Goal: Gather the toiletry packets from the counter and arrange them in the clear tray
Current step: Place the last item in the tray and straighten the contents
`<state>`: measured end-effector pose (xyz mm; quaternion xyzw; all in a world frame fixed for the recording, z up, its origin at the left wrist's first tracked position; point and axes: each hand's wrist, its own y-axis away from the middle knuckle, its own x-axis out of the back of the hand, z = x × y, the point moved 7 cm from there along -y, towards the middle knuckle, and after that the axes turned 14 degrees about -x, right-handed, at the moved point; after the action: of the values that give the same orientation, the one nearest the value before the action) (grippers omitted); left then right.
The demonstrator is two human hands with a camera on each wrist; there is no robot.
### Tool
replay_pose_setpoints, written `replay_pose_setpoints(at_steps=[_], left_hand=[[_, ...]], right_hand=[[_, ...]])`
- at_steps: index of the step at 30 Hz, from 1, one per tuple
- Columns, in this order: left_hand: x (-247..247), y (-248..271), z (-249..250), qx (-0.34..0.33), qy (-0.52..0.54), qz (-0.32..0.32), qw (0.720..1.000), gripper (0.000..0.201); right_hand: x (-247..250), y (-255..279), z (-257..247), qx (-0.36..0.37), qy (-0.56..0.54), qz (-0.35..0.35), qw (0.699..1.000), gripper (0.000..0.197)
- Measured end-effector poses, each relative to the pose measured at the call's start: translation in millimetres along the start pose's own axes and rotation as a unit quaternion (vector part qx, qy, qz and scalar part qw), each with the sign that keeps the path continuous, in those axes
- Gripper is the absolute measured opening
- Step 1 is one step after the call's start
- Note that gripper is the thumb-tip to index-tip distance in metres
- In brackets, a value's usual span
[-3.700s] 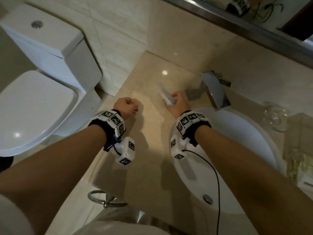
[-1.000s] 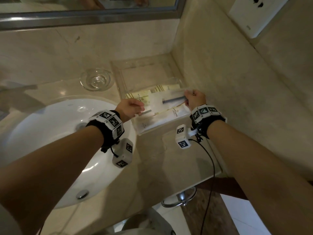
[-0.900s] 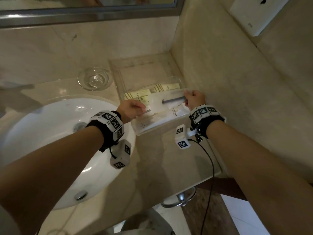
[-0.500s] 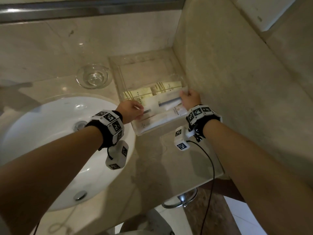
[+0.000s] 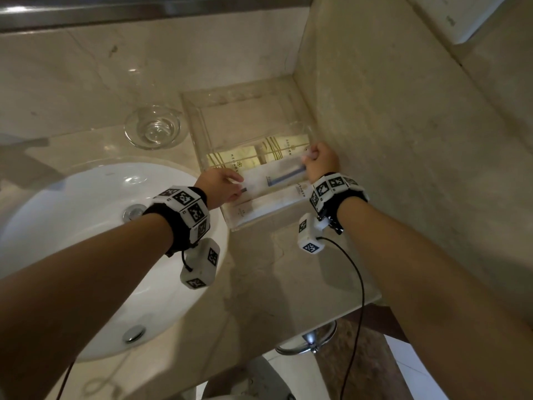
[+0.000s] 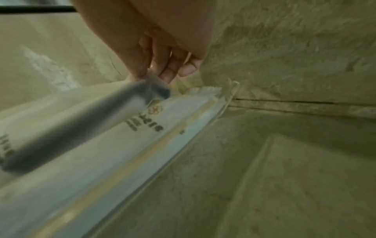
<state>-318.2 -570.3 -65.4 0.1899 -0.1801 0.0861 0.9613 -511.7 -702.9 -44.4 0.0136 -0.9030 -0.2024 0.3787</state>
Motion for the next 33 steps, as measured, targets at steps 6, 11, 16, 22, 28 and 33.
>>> replay_pose_setpoints(at_steps=[6,11,16,22,28,33], left_hand=[[-0.8,0.2,4.3,-0.012,0.019,0.002,1.0,0.017],[-1.9,-1.2,3.9,-0.006,0.014,-0.004,1.0,0.016],[-0.8,-4.2,3.9,-0.011,-0.025,-0.009,1.0,0.012],[11.9,-6.5,8.3,-0.028,-0.045,0.04,0.998,0.012],[26.4,-7.6,2.6,-0.019,-0.086,0.067,0.994,0.013],[33.8,-6.1,1.7,-0.025,-0.111,0.079,0.99,0.017]], right_hand=[[3.3,-2.5,0.9,0.02,0.085,0.04,0.995,0.021],[1.1,2.6,-8.1,0.056,0.258,0.046,0.964,0.032],[-1.1,6.2,-19.7,0.114,0.291,0.075,0.947,0.044],[-33.0,36.9,-37.4,0.286,0.276,-0.027,0.917,0.027],[-44.6,37.4,-33.1,0.292,0.354,-0.049,0.887,0.024],[-43.6,29.9,-27.8,0.278,0.403,-0.039,0.871,0.022]])
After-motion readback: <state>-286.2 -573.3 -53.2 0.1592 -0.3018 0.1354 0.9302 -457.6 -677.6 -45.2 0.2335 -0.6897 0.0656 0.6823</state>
